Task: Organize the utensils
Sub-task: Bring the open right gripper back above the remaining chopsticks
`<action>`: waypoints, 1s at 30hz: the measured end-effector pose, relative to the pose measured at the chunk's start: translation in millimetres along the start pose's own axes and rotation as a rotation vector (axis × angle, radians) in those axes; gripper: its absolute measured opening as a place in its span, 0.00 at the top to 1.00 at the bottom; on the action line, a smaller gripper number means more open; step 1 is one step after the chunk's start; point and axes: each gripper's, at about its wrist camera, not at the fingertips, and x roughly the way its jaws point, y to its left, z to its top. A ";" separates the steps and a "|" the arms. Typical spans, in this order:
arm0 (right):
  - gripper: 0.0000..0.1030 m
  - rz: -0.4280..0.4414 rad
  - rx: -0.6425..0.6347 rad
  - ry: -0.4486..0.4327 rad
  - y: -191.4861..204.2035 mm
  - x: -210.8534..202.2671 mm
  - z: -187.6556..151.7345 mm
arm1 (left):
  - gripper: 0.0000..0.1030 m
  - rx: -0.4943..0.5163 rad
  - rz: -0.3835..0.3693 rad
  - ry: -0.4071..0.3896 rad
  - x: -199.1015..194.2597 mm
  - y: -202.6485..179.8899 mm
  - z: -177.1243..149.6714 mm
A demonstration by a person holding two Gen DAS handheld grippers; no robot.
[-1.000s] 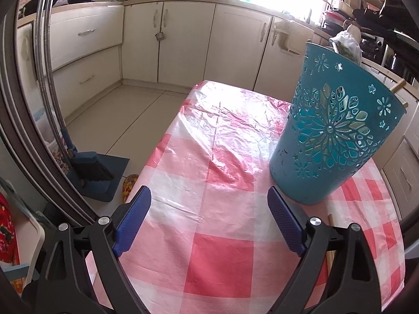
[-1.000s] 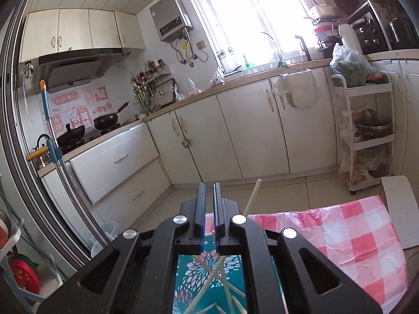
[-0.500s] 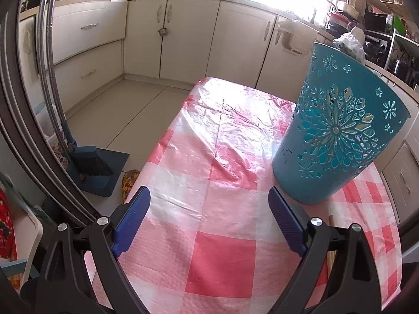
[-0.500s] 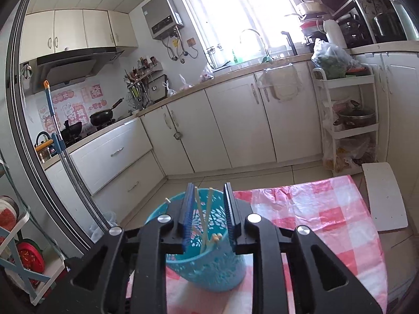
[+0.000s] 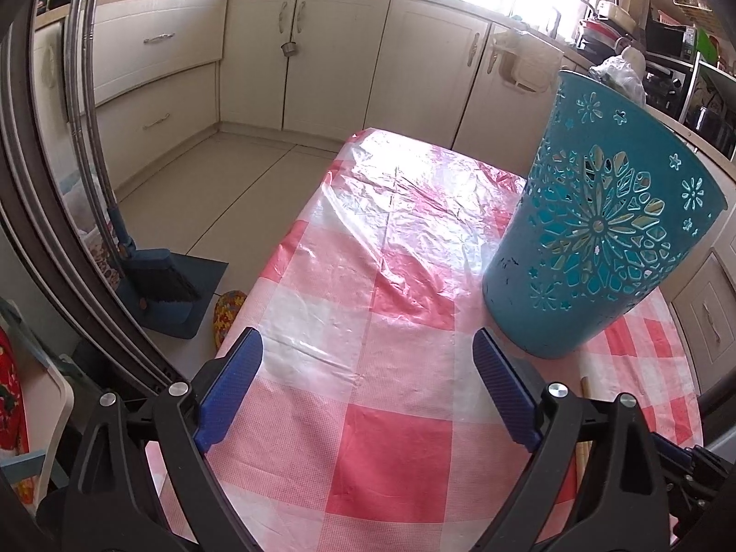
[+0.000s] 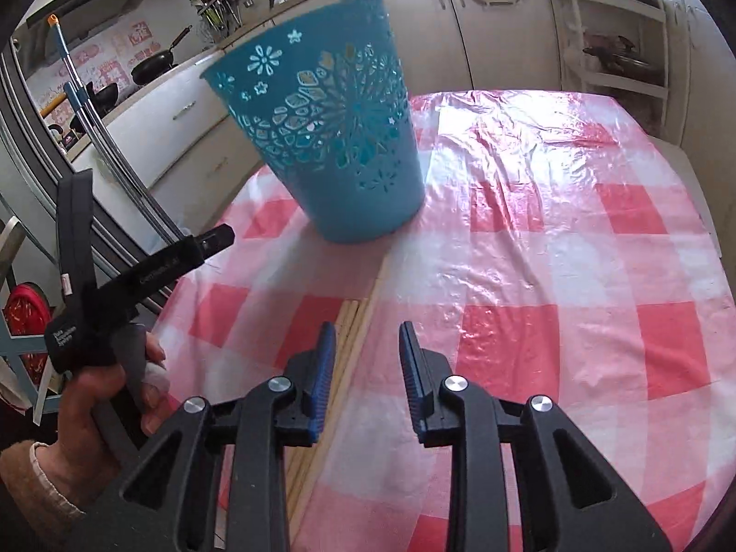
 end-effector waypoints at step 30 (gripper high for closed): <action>0.87 -0.105 -0.100 0.064 -22.3 27.6 8.1 | 0.13 -0.008 0.005 0.014 3.9 -0.8 -1.1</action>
